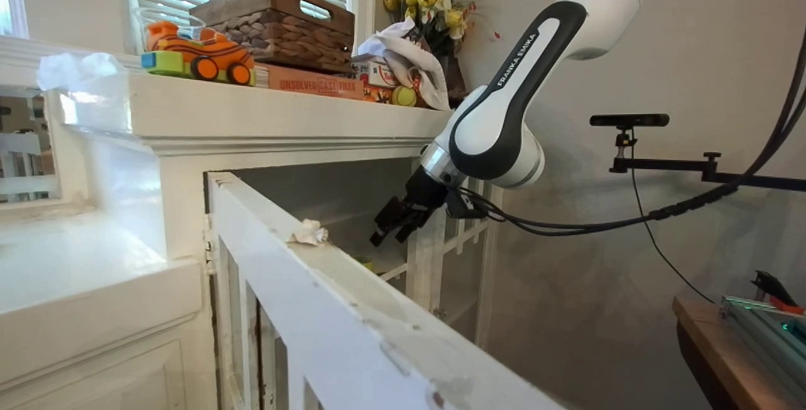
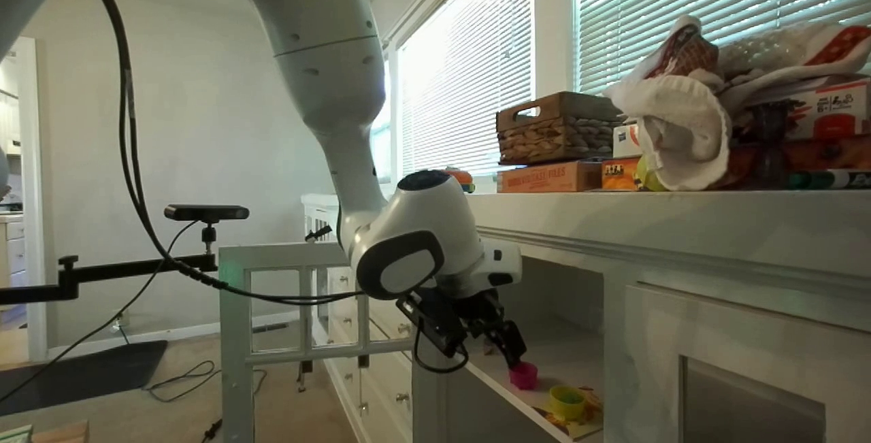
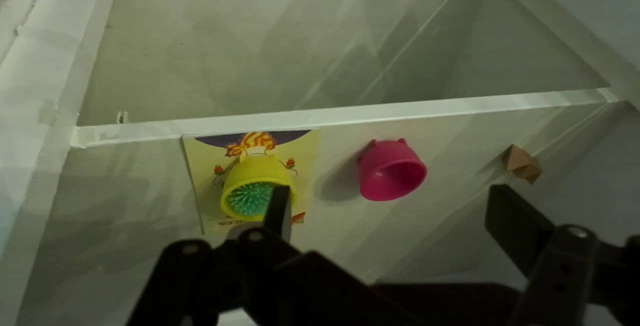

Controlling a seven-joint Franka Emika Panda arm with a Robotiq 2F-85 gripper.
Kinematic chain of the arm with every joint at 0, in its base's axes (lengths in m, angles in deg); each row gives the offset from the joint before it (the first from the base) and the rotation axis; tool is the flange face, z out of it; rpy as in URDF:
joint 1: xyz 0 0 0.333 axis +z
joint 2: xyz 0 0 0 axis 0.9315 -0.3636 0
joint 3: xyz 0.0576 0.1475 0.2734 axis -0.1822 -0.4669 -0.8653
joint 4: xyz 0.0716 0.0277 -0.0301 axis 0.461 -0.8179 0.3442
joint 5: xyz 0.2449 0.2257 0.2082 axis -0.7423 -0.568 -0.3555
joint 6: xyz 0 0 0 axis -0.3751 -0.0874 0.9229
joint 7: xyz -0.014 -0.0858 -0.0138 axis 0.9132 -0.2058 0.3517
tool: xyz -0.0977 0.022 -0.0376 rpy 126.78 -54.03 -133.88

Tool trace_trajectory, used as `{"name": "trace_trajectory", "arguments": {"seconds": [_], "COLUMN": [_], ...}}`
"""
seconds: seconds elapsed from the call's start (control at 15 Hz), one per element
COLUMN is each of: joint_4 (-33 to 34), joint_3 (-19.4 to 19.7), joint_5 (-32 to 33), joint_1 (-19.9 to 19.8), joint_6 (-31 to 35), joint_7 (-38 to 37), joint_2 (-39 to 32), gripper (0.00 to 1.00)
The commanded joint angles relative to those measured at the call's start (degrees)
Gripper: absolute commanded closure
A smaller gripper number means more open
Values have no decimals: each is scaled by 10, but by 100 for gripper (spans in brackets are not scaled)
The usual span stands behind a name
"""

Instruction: Remove the pink bowl from the cabinet

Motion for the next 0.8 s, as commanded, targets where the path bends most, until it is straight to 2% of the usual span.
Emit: {"name": "trace_trajectory", "arguments": {"seconds": [0.0, 0.33, 0.73], "joint_4": [44, 94, 161], "joint_3": [13, 54, 81], "joint_5": [74, 109, 99], "joint_1": [13, 56, 99], "joint_6": [-14, -28, -52], "joint_7": [-9, -3, -5], "joint_2": [-41, -66, -99], "gripper": [0, 0, 0]}}
